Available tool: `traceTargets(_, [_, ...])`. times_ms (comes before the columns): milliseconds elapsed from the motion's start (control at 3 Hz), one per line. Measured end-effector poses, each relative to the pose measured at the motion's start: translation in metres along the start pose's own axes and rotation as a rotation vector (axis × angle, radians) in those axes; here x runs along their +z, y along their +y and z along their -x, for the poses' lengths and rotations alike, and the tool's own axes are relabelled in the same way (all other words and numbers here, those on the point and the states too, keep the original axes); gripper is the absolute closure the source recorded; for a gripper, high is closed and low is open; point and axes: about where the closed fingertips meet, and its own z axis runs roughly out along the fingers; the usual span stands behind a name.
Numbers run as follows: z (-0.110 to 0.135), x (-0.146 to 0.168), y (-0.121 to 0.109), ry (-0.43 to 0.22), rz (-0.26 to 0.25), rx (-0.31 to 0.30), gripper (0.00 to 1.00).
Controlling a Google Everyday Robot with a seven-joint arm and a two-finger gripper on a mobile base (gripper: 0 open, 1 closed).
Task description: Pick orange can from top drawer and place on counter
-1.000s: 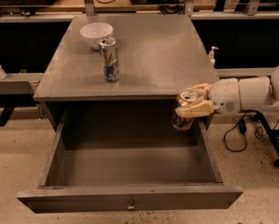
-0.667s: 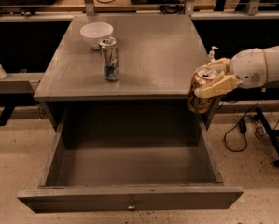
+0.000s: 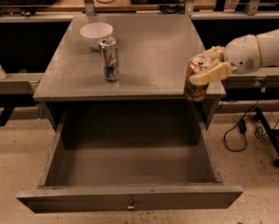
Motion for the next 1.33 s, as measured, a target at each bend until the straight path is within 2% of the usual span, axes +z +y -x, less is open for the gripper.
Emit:
traceTargets(333, [0.033, 0.011, -0.027, 0.010, 0.009, -0.031, 1.00])
traceTargets(667, [0.044, 0.016, -0.049, 0.058, -0.064, 0.015, 1.00])
traceTargets(1000, [0.022, 0.039, -0.068, 0.082, -0.153, 0.129, 0.82])
traceTargets(1333, [0.001, 0.056, -0.069, 0.045, -0.187, 0.215, 0.59])
